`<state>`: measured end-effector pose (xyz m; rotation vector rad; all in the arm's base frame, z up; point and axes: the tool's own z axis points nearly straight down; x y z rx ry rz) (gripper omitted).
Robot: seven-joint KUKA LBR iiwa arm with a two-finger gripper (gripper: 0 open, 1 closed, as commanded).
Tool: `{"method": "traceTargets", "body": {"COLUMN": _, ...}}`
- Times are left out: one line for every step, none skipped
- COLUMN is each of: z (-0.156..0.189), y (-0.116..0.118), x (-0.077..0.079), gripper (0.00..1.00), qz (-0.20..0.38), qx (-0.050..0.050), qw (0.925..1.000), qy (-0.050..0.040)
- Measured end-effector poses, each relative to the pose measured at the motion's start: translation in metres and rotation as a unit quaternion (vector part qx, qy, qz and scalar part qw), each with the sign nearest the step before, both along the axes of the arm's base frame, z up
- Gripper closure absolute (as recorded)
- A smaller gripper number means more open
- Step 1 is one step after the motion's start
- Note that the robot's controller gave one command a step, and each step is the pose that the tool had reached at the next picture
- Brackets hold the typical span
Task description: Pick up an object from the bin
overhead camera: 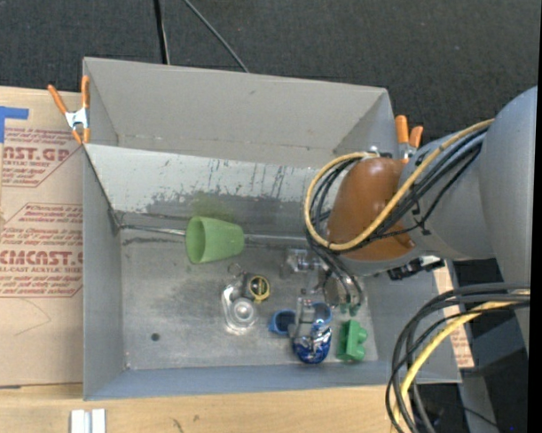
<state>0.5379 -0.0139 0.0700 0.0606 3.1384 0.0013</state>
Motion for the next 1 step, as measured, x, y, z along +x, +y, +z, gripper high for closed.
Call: {"method": "traceTargets", "body": {"z": 0.0002, "y": -0.0009, "x": -0.0003, "gripper": 1.00, "qz": 0.000, "qx": 0.000, "qw": 1.0000, "qy": 0.0007}}
